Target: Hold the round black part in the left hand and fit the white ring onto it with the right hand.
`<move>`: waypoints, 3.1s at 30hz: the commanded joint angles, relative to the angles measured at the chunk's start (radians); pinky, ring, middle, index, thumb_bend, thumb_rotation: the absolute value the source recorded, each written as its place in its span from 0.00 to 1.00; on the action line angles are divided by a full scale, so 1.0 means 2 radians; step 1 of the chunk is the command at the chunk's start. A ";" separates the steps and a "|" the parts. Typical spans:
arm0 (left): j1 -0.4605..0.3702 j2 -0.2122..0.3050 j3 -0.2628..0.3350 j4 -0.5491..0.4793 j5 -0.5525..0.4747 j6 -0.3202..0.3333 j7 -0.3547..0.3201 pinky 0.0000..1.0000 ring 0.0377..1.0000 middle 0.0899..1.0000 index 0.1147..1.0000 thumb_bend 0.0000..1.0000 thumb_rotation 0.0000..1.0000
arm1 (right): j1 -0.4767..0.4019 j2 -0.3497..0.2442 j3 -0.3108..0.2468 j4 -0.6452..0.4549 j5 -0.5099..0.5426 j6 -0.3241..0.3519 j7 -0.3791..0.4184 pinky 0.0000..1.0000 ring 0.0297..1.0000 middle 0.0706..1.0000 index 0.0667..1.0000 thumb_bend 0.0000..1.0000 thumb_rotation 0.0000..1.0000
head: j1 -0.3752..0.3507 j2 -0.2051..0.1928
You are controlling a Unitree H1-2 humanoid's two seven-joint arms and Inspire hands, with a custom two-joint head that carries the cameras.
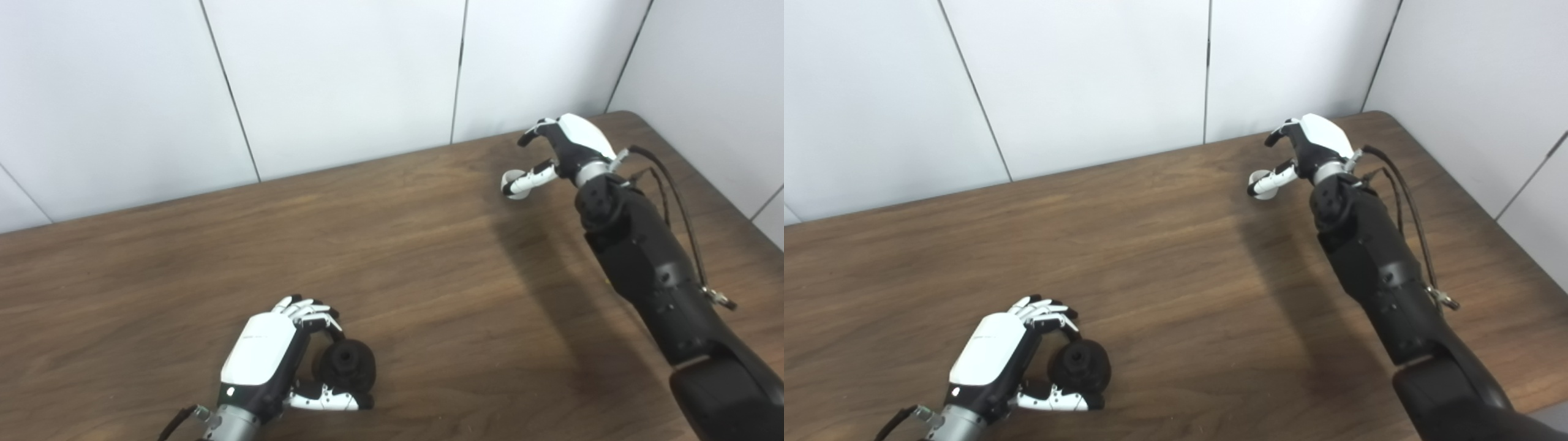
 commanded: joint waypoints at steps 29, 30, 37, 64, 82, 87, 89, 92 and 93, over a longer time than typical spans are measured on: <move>0.001 0.011 0.001 0.004 0.009 0.003 -0.008 0.92 0.84 0.74 0.42 0.52 0.05 | -0.058 -0.006 0.006 0.045 -0.070 0.001 0.056 0.97 1.00 0.93 0.69 0.81 0.23 | 0.005 -0.002; 0.001 0.011 0.001 0.004 0.008 0.003 -0.008 0.92 0.84 0.74 0.42 0.52 0.05 | -0.058 -0.007 0.007 0.045 -0.070 0.001 0.056 0.98 1.00 0.93 0.68 0.81 0.23 | 0.005 -0.002; 0.000 0.011 0.000 0.005 0.010 0.002 -0.006 0.92 0.83 0.74 0.42 0.52 0.05 | -0.057 -0.009 0.010 0.043 -0.064 0.001 0.054 0.98 1.00 0.93 0.66 0.81 0.23 | 0.007 -0.002; 0.000 0.012 0.000 0.000 0.010 0.002 -0.009 0.92 0.83 0.74 0.42 0.52 0.05 | -0.053 -0.015 0.017 0.051 -0.070 0.001 0.064 0.96 1.00 0.91 0.61 0.77 0.22 | 0.009 0.003; 0.000 0.014 0.001 0.000 0.010 -0.001 -0.007 0.91 0.83 0.73 0.42 0.52 0.05 | -0.044 -0.015 0.014 0.043 -0.042 0.000 0.043 0.97 0.98 0.86 0.45 0.53 0.14 | 0.010 0.005; 0.000 0.013 0.001 -0.001 0.011 0.000 -0.007 0.92 0.83 0.73 0.42 0.52 0.05 | -0.042 -0.017 0.018 0.044 -0.033 0.001 0.033 0.96 0.95 0.84 0.45 0.52 0.13 | 0.009 0.006; 0.000 0.013 0.001 -0.002 0.012 0.001 -0.007 0.92 0.83 0.73 0.42 0.52 0.05 | -0.041 -0.018 0.020 0.043 -0.032 0.001 0.031 0.95 0.94 0.83 0.45 0.52 0.13 | 0.009 0.006; -0.001 0.013 0.001 -0.001 0.011 -0.001 -0.007 0.92 0.83 0.73 0.42 0.52 0.05 | -0.041 -0.021 0.026 0.045 -0.030 0.000 0.027 0.94 0.94 0.82 0.45 0.52 0.13 | 0.009 0.006; -0.001 0.013 0.001 -0.001 0.011 -0.001 -0.007 0.92 0.83 0.73 0.42 0.52 0.05 | -0.040 -0.023 0.028 0.044 -0.030 0.000 0.027 0.94 0.94 0.83 0.45 0.52 0.13 | 0.010 0.006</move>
